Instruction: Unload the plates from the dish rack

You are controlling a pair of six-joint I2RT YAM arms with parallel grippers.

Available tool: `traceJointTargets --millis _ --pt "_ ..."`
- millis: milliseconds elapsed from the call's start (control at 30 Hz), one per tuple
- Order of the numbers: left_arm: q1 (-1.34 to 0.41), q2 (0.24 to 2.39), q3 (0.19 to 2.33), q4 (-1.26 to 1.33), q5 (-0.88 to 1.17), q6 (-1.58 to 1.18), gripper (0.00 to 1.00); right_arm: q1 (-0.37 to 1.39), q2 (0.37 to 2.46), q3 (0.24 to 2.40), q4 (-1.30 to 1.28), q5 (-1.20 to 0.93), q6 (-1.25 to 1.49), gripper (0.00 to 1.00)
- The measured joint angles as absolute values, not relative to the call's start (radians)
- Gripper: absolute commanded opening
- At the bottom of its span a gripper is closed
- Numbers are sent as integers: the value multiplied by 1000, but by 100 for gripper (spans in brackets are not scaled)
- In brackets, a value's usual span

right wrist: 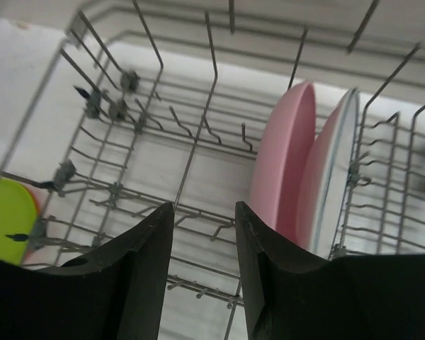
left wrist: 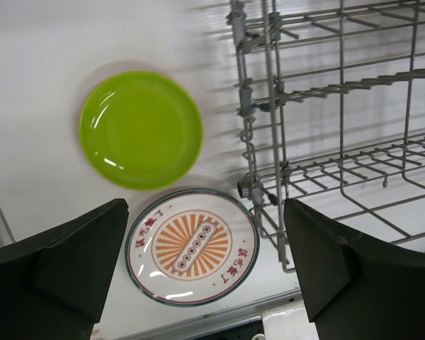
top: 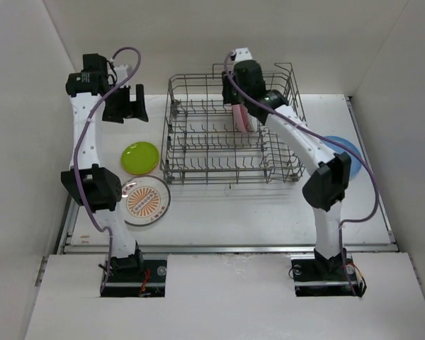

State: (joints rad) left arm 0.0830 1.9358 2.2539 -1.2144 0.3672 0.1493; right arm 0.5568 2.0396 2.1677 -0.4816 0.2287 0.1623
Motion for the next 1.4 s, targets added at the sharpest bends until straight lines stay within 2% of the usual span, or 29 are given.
traceJointTargets --millis 167,533,633,1133,1400 --pt "128 1919 2182 -1238 367 152 91 574 2166 2169 -487 270 156 38" --pt "128 1925 2114 -1274 379 160 91 606 2151 2129 -482 396 136 38" --pt "128 1934 2115 -1277 381 160 91 617 2126 2110 -483 416 130 42" --pt "125 1989 2159 -1292 398 160 91 603 2161 2149 -472 464 108 44" --pt "70 2001 2087 -1286 451 166 94 603 2189 2150 -474 522 107 53"
